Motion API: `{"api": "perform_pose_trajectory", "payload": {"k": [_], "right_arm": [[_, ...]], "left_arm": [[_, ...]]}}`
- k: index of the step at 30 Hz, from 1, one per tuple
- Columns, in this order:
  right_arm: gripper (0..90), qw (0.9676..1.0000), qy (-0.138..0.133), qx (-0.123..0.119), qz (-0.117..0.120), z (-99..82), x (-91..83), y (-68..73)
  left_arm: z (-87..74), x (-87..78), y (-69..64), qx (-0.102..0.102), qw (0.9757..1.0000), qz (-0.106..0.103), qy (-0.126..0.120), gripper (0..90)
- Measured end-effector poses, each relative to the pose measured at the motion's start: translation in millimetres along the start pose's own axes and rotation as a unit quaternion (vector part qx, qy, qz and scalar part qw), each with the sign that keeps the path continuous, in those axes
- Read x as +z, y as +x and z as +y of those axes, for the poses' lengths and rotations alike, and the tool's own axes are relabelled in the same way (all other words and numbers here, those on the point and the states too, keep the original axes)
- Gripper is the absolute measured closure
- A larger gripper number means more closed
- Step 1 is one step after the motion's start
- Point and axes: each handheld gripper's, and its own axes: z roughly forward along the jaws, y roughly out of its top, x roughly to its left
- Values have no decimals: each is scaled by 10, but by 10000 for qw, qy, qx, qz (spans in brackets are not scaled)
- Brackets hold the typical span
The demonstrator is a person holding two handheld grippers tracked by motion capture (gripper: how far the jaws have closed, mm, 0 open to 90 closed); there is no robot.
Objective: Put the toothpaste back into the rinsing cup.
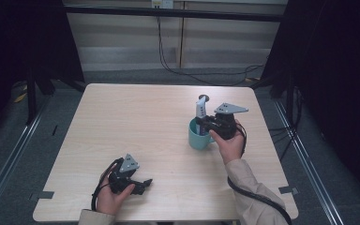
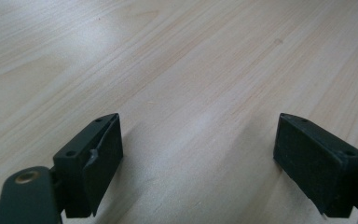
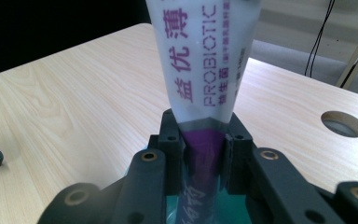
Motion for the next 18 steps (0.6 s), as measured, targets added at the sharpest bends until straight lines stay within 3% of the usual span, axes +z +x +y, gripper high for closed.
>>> {"api": "perform_pose_trajectory", "payload": {"k": [10,18], "right_arm": [[719,10000,24,71,-7,-68,18,-10],[706,9999,38,57,124,-62,42,14]], "left_arm": [[-1,2,-2,-19,10000,-17,-10,153],[-2,2,-3,-18,10000,-14,-12,153]]}}
